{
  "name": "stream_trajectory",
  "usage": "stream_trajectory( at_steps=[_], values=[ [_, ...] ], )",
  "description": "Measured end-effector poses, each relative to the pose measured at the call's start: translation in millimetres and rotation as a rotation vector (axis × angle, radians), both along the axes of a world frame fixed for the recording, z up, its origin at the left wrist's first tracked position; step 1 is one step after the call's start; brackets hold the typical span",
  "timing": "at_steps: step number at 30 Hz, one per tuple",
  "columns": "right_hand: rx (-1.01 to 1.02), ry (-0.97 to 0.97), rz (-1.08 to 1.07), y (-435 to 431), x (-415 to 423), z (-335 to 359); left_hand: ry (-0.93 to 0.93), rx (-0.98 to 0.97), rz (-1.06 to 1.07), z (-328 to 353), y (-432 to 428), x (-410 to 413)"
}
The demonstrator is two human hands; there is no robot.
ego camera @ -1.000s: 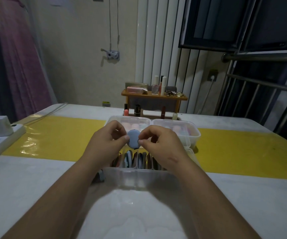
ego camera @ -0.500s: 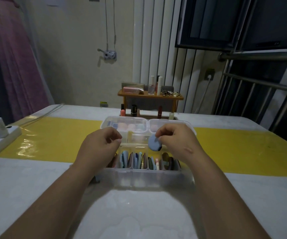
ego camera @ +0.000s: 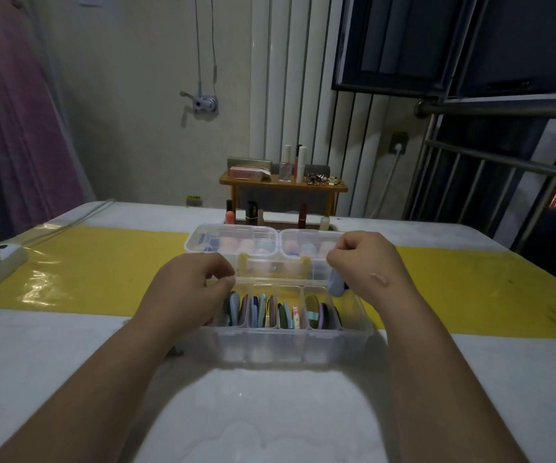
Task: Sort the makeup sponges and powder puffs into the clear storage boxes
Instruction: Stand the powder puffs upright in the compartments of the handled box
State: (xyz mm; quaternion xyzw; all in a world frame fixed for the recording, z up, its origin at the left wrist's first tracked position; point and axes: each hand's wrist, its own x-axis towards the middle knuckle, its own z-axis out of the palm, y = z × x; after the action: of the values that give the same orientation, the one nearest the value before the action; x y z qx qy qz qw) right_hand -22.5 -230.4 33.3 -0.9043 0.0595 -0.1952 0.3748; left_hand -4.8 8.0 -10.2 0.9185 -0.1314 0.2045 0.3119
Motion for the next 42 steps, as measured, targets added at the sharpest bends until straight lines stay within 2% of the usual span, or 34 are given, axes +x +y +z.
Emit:
stream_trajectory(
  at_steps=[13, 22, 32, 42],
  values=[
    [-0.206, 0.410, 0.010, -2.2, -0.2, 5.5, 0.057, -0.095, 0.026, -1.1, -1.9, -0.5],
    [-0.291, 0.420, 0.043, -2.3, 0.5, -3.2, 0.065, -0.121, 0.018, -2.5, -0.9, 2.0],
    [-0.369, 0.420, -0.034, -3.8, 1.9, -2.1, 0.090, -0.139, 0.023, -1.4, -1.8, 0.2],
    [-0.403, 0.436, -0.023, -3.3, 2.7, -5.3, 0.088, -0.124, 0.023, 0.7, -2.8, -2.5]
  ],
)
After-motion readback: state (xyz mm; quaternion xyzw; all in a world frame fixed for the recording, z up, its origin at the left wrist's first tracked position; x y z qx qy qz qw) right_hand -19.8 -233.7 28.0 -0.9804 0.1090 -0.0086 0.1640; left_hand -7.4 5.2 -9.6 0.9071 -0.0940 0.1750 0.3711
